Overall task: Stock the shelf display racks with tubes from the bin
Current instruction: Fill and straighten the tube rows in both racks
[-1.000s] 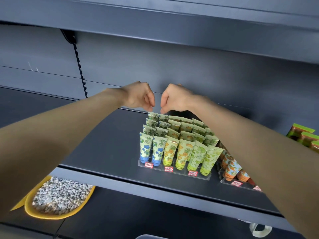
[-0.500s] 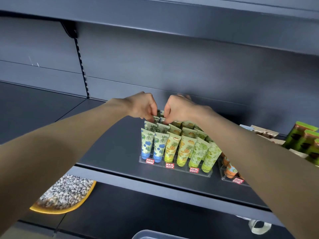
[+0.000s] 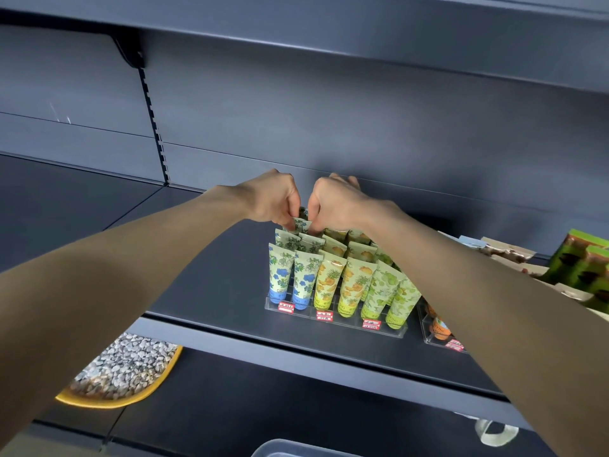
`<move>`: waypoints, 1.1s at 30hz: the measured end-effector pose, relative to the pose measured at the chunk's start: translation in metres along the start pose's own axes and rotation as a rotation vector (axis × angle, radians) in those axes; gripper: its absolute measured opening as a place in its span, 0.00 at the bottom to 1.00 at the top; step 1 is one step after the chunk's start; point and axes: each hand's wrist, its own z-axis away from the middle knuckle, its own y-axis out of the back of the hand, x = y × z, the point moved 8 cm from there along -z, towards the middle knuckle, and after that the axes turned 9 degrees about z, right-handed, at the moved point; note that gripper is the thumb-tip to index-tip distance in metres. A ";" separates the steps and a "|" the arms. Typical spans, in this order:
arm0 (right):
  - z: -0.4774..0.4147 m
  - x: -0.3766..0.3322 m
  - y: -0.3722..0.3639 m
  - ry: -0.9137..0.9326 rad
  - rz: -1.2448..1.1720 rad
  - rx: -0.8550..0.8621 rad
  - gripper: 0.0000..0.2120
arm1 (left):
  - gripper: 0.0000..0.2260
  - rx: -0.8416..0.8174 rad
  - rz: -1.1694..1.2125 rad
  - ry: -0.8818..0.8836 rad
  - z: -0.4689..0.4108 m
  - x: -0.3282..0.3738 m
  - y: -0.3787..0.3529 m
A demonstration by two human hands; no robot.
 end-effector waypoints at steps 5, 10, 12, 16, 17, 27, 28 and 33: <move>-0.002 0.001 -0.001 -0.008 0.010 -0.006 0.07 | 0.03 -0.016 0.003 0.003 0.001 0.000 0.000; -0.001 0.002 0.000 -0.011 0.003 -0.011 0.08 | 0.02 -0.040 0.008 0.003 0.002 0.000 0.001; -0.001 0.002 0.000 -0.013 0.003 -0.015 0.09 | 0.02 -0.044 0.011 0.002 0.003 0.000 0.001; -0.001 0.002 0.000 -0.014 0.006 -0.012 0.08 | 0.03 -0.049 0.022 0.008 0.002 -0.002 0.000; -0.002 0.003 0.001 -0.013 0.007 -0.011 0.08 | 0.03 -0.048 0.029 0.012 0.002 -0.002 0.001; 0.006 0.001 0.018 -0.009 -0.053 -0.023 0.06 | 0.06 -0.018 0.053 -0.004 0.012 0.008 0.023; 0.007 0.001 0.020 -0.014 -0.074 -0.023 0.06 | 0.06 -0.009 0.055 -0.008 0.014 0.010 0.027; 0.020 -0.001 0.028 -0.019 -0.187 -0.040 0.07 | 0.06 0.001 0.095 -0.020 0.030 0.016 0.033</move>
